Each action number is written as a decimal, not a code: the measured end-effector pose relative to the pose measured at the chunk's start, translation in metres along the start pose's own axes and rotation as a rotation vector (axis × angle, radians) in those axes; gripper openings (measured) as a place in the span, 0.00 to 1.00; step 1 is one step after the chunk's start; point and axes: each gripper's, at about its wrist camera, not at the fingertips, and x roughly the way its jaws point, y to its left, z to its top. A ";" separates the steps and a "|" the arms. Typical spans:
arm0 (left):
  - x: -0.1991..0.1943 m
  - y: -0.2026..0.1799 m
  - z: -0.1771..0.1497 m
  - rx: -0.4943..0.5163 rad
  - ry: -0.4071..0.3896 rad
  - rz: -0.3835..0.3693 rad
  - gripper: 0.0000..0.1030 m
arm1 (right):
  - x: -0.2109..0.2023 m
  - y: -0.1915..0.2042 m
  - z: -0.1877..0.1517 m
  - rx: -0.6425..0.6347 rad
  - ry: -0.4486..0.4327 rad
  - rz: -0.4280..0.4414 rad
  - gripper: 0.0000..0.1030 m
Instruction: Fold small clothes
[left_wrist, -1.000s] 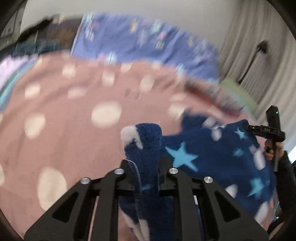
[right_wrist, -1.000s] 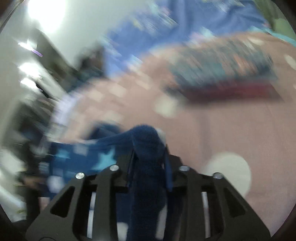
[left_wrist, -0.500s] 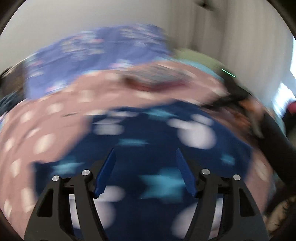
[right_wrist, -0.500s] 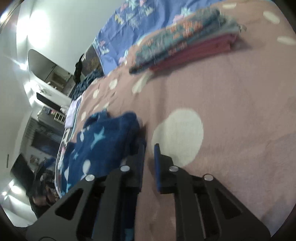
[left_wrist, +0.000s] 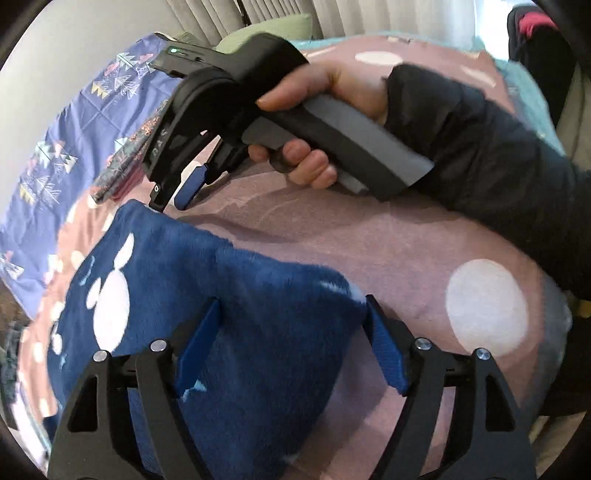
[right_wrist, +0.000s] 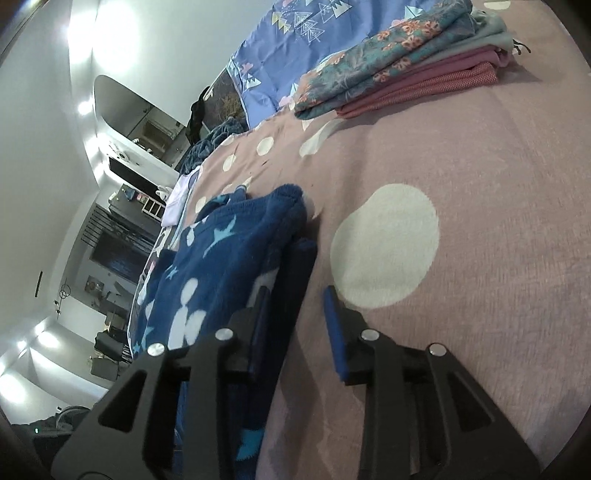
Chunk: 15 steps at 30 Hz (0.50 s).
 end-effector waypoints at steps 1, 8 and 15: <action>0.002 -0.002 0.002 -0.004 0.007 0.006 0.76 | 0.000 0.000 0.000 0.001 0.002 0.002 0.30; 0.007 -0.009 0.005 0.020 0.030 0.063 0.79 | 0.009 0.008 0.000 -0.036 0.028 0.008 0.45; 0.006 0.012 -0.001 -0.039 0.028 0.031 0.39 | 0.017 0.016 0.001 -0.054 0.036 -0.023 0.52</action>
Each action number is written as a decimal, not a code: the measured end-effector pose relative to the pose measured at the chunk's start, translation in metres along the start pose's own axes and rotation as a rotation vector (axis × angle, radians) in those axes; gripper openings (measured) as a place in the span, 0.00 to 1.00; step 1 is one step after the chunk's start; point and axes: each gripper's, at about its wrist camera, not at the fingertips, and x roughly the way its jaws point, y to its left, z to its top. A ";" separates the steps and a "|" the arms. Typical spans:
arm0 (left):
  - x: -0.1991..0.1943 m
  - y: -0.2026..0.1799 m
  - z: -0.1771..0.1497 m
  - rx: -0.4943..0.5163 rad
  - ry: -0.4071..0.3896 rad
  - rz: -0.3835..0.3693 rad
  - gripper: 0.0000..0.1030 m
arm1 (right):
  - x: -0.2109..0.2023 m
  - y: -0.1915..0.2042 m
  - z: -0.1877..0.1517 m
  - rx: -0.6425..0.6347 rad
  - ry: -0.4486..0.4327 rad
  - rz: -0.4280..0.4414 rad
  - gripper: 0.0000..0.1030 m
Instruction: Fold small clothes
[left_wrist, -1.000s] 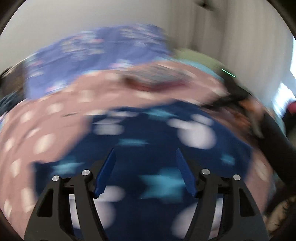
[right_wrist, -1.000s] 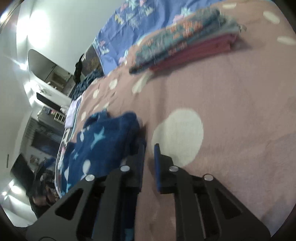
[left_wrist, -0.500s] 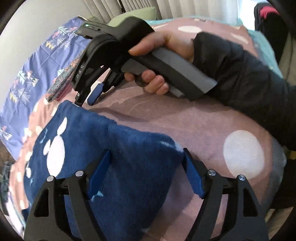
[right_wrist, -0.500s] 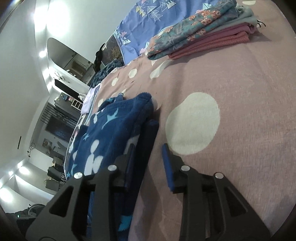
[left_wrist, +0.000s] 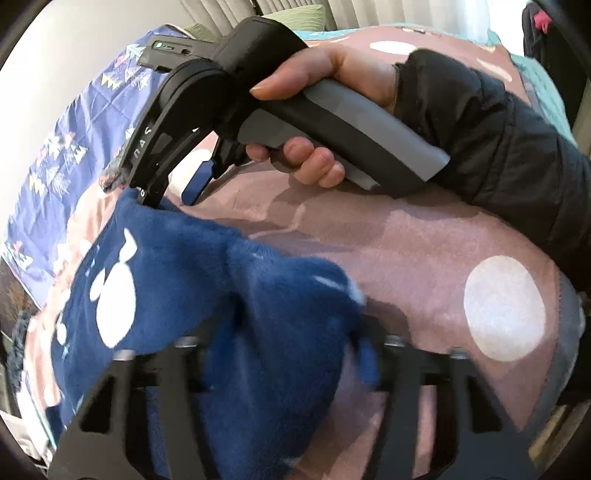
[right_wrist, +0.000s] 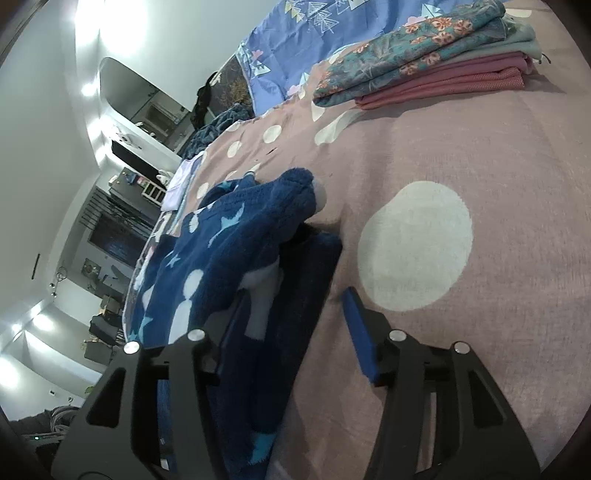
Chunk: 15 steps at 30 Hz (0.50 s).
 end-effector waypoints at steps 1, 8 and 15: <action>-0.003 0.001 -0.003 -0.013 -0.003 -0.004 0.31 | 0.001 0.001 0.001 -0.003 -0.002 -0.010 0.52; -0.011 0.000 -0.009 -0.004 -0.032 -0.051 0.24 | -0.005 -0.002 0.012 0.126 -0.107 0.111 0.06; 0.006 -0.007 -0.012 0.019 -0.027 -0.104 0.25 | 0.004 -0.009 0.013 0.078 -0.160 -0.097 0.02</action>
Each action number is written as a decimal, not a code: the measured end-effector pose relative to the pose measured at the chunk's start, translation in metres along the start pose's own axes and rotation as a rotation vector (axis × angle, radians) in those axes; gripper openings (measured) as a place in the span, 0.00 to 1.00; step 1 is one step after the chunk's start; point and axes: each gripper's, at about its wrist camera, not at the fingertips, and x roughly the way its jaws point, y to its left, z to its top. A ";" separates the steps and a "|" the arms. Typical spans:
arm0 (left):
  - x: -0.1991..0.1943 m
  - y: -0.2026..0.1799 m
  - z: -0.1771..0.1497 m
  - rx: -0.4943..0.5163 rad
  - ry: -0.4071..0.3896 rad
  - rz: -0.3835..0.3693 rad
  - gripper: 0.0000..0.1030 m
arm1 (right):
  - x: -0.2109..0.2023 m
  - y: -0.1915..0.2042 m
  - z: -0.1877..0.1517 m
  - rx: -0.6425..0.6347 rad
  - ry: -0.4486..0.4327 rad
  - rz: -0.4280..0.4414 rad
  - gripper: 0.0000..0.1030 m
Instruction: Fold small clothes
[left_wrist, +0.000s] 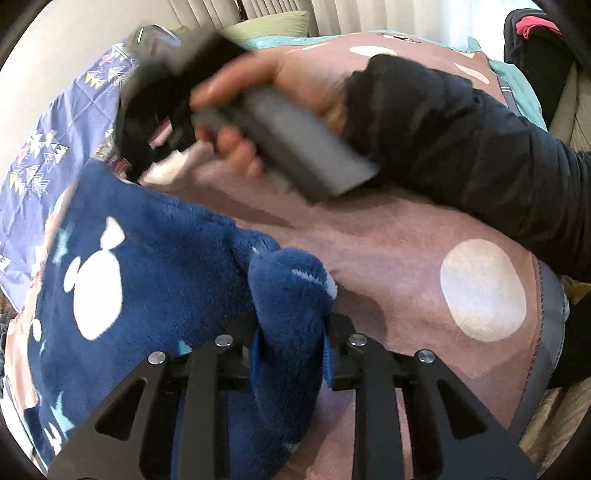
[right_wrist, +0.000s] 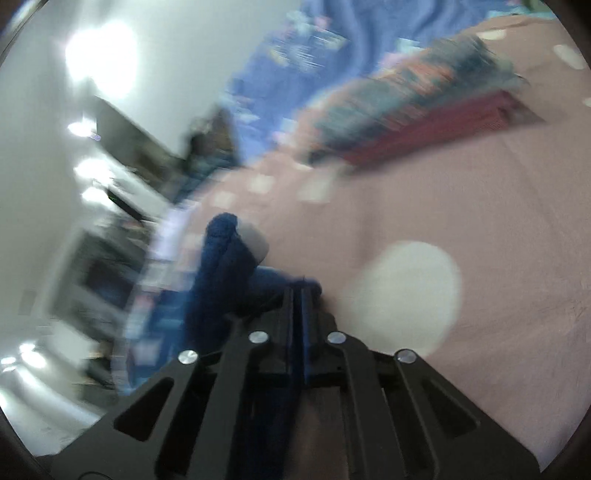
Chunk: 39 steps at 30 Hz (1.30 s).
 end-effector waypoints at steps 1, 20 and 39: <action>0.002 0.000 0.000 -0.001 0.001 -0.004 0.25 | 0.007 -0.007 -0.001 0.027 0.021 0.011 0.02; 0.008 0.010 -0.007 -0.028 -0.025 -0.054 0.44 | 0.007 0.021 0.000 0.061 0.096 0.094 0.14; 0.000 -0.007 -0.006 0.000 -0.124 -0.006 0.24 | 0.018 0.006 -0.006 -0.040 0.006 0.014 0.24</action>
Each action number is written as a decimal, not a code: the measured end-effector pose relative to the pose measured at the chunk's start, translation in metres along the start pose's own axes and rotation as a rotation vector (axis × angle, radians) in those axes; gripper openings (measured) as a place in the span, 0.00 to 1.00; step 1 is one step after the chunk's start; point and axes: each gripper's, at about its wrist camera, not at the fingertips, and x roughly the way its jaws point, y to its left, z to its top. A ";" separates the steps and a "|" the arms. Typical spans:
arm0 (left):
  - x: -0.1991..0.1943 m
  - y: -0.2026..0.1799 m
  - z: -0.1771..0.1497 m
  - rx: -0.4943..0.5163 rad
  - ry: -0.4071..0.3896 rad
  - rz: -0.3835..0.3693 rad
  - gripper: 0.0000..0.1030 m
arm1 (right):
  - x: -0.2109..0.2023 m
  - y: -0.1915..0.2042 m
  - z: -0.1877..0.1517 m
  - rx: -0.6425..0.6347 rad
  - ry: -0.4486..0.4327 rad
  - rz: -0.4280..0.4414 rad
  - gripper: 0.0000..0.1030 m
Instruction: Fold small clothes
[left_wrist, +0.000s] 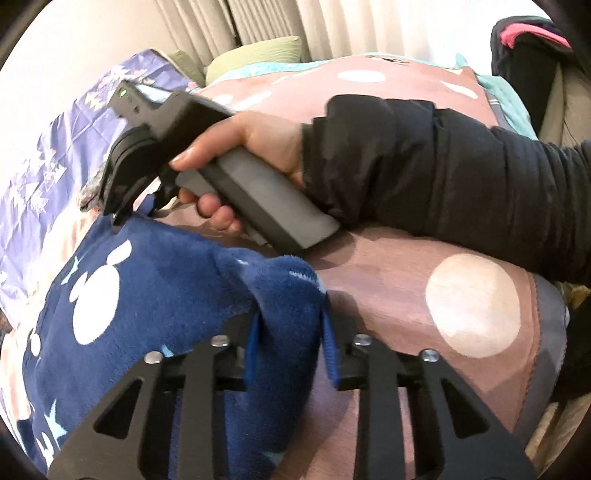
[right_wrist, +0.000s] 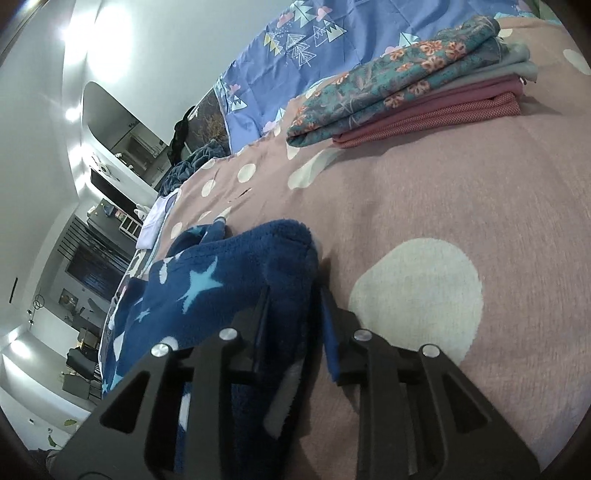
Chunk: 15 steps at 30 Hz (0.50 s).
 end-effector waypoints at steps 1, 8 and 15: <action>0.001 0.001 0.002 0.000 0.000 -0.003 0.24 | 0.000 -0.002 -0.001 0.004 0.000 0.006 0.24; 0.011 -0.029 -0.001 0.156 -0.017 0.102 0.24 | 0.000 -0.009 0.004 0.028 -0.018 -0.004 0.18; -0.032 -0.009 -0.031 0.027 -0.043 0.060 0.46 | -0.057 0.002 -0.010 0.087 -0.101 -0.079 0.33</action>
